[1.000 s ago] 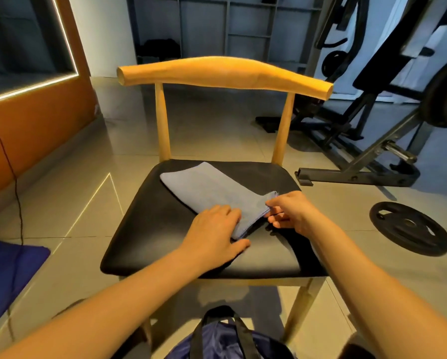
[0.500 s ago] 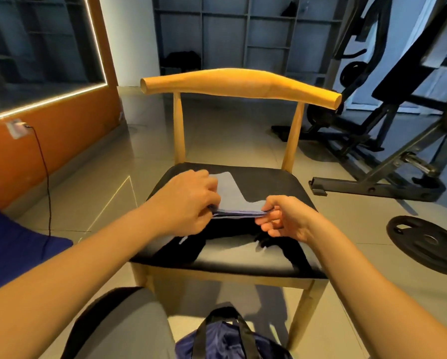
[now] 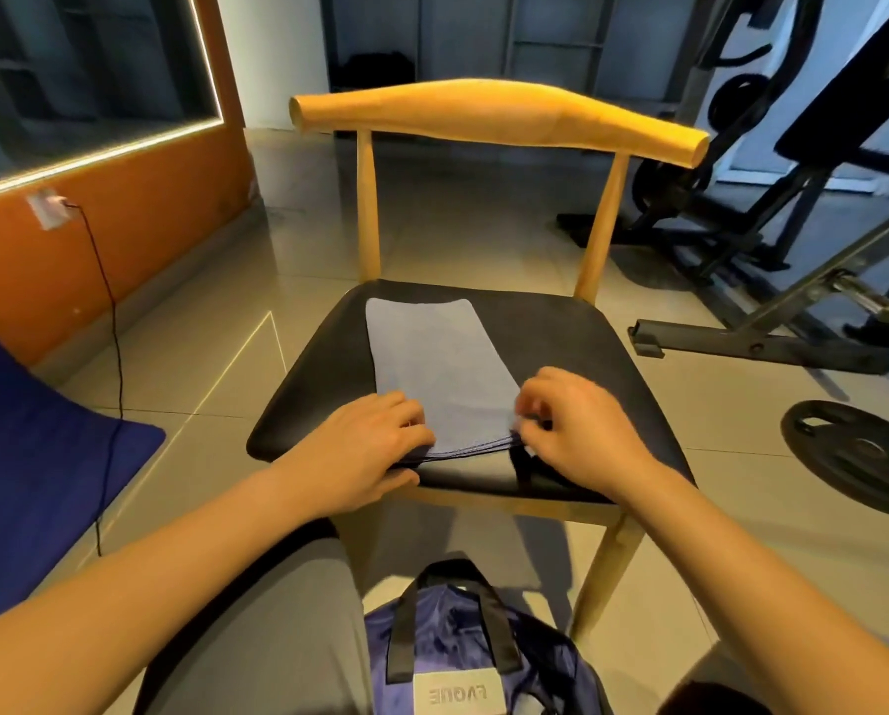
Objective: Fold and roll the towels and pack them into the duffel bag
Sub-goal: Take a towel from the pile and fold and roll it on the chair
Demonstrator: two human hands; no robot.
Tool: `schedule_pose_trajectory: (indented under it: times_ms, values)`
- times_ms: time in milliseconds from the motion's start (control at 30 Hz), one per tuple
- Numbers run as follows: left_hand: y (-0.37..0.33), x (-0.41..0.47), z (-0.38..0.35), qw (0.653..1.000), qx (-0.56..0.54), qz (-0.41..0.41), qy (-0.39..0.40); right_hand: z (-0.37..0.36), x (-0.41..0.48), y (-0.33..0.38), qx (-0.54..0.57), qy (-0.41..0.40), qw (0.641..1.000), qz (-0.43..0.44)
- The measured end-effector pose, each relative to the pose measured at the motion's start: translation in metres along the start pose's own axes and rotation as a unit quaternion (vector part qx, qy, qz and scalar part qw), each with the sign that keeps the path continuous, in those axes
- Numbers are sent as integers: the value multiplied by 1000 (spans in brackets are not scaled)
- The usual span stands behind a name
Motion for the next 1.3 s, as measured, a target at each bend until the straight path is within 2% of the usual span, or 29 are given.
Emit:
schedule_pose_trajectory:
  times_ms: [33, 100, 267, 333, 433, 567, 633, 700, 733, 833, 933, 1000, 1067, 1133, 1300]
  values:
    - [1, -1, 1, 1000, -3, -7, 0, -8, -2, 13, -24, 25, 997, 66]
    - [3, -2, 2, 1000, 0, -16, -3, -28, -2, 23, -70, 65, 987, 128]
    - [8, 0, 5, 1000, -12, 8, -26, -32, 3, 24, -63, 43, 989, 126]
    - [16, -1, 8, 991, -104, 66, -58, -34, 6, 23, -75, 34, 988, 131]
    - [31, -2, 3, 953, -250, 151, -86, -38, 10, 23, -102, 19, 986, 130]
    - [38, -3, -6, 919, -341, 185, -71, -38, 13, 24, -117, 8, 982, 146]
    - [33, -7, 0, 941, -295, 155, -64, -35, 15, 23, -105, 11, 983, 147]
    - [21, -7, 3, 982, -151, 99, -50, -33, 17, 22, -94, 22, 984, 148]
    - [15, -6, 2, 992, -86, 78, -48, -32, 18, 21, -88, 31, 985, 148]
    - [5, -3, 0, 995, -22, 55, -78, -29, 23, 21, -64, 59, 986, 142]
    - [6, -6, 2, 991, -35, 70, -106, -25, 26, 17, -41, 69, 989, 121]
    - [14, -10, 1, 983, -90, 113, -112, -25, 25, 8, -16, 71, 993, 96]
    - [24, -11, -7, 971, -141, 170, -92, -27, 25, -1, 32, 92, 993, 65]
    - [31, -10, -16, 963, -148, 217, -62, -32, 27, -7, 68, 127, 989, 34]
    - [48, -7, -22, 942, -156, 298, -25, -37, 38, -9, 47, 195, 980, -13]
Point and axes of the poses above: each hand's wrist, its own x-axis towards the middle knuckle, its own z-axis out of the back of the hand, y = z × x, the point moved 7 cm from there along x, towards the middle knuckle, and after that the axes turned 9 degrees about y, right-handed, at the moved point
